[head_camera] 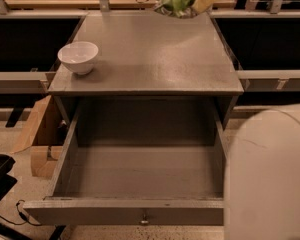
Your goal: Pick green jalapeno chip bag from top drawer and place on counter
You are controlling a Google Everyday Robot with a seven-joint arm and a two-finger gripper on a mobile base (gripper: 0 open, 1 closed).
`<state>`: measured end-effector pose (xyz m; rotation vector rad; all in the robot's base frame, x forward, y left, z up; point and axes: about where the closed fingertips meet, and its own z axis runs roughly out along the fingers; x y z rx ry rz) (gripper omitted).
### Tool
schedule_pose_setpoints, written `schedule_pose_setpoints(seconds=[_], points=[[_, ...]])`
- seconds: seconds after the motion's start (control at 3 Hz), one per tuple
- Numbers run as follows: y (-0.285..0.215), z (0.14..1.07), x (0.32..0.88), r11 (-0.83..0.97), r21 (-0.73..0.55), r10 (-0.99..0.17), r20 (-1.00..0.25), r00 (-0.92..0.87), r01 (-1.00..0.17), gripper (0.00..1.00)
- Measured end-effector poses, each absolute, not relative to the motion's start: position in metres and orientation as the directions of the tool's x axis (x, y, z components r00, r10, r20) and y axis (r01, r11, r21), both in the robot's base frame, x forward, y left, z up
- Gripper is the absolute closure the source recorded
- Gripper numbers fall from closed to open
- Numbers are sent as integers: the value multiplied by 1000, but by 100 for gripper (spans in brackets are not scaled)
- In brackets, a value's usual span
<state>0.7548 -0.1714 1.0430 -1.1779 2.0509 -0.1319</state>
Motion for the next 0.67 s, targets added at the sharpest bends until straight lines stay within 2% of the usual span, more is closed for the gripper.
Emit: schedule_pose_setpoints(seconds=[0.33,0.67], points=[[-196,1024,696,551,-338,-786,-517,-338,-763,100],[-206,985,653,498,-230,-783,-533,-320,-836,100]])
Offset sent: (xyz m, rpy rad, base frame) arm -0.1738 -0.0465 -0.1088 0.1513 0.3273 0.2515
